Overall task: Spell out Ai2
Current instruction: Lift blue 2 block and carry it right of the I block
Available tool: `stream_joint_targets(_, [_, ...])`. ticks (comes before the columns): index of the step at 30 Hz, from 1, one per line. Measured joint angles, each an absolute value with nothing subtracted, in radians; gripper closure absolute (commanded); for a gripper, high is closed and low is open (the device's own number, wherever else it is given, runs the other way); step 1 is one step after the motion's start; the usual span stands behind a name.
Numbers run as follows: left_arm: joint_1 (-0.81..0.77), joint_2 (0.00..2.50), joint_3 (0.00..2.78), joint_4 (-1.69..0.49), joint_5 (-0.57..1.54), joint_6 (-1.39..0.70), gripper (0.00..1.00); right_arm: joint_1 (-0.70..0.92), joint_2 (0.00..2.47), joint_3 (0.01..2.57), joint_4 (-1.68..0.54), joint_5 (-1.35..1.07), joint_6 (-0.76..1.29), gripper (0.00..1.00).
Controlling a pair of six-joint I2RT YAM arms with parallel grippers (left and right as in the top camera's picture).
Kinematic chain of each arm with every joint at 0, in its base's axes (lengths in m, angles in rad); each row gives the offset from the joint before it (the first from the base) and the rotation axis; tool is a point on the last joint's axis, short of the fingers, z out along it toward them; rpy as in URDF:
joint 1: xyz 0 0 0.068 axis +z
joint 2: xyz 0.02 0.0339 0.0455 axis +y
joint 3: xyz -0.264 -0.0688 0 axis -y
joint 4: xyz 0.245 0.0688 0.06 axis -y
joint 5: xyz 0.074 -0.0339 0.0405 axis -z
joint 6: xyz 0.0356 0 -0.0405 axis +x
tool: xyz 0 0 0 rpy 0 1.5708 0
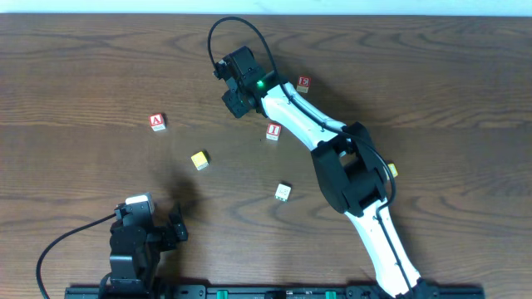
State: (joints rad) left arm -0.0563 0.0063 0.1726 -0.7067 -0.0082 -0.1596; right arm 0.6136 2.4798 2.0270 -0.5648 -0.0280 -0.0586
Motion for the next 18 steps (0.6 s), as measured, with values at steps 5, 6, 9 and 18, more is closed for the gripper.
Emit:
stream_joint_targets(5, [-0.056,0.006,0.173,-0.707,-0.008,-0.160,0.05,0.614,2.449,2.027,-0.639,-0.028,-0.050,0.99])
stream_joint_targets(6, [-0.056,0.006,0.173,-0.707,-0.008,-0.160,0.05,0.614,2.435,2.027,-0.658,-0.029,-0.050,0.99])
stream_joint_targets(9, [-0.056,0.006,0.173,-0.707,-0.008,-0.160,0.05,0.614,2.340,2.025,-0.728,-0.030,-0.045,0.99])
stream_joint_targets(18, [-0.056,0.006,0.173,-0.707,-0.008,-0.160,0.04,0.584,1.929,2.047,-1.053,-0.025,0.042,0.99])
